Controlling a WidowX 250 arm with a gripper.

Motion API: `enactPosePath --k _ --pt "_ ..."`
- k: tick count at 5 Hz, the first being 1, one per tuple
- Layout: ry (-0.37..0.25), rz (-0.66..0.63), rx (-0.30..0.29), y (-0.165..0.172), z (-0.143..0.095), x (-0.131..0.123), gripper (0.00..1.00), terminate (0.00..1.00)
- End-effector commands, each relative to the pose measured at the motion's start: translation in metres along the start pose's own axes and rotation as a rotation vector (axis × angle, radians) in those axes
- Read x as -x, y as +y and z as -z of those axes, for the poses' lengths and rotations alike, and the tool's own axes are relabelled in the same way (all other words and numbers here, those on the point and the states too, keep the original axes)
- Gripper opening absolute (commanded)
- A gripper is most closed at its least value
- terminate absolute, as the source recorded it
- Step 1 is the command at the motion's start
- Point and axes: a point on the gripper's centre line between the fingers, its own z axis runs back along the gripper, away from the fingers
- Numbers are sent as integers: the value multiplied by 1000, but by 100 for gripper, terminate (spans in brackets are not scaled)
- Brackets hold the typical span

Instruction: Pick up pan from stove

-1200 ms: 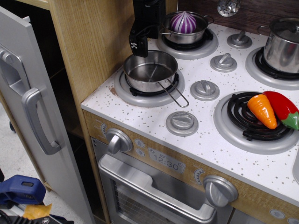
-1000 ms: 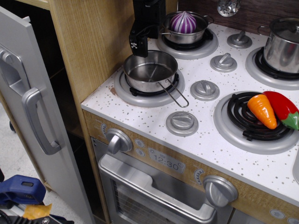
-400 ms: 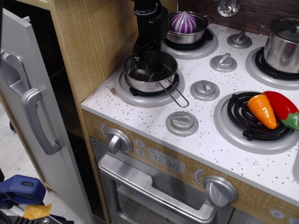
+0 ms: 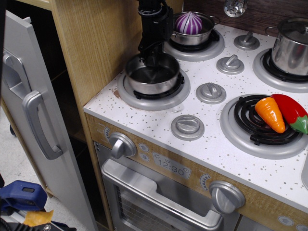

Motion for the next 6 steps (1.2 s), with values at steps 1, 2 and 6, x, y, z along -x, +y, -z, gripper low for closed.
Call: enactPosePath --k 1,2,6 --pt "24 -1 -74 14 -27 0 0 0" --pt "37 -10 -71 20 -41 -7 0 0" --pt "79 -30 -51 33 -105 -50 0 0"
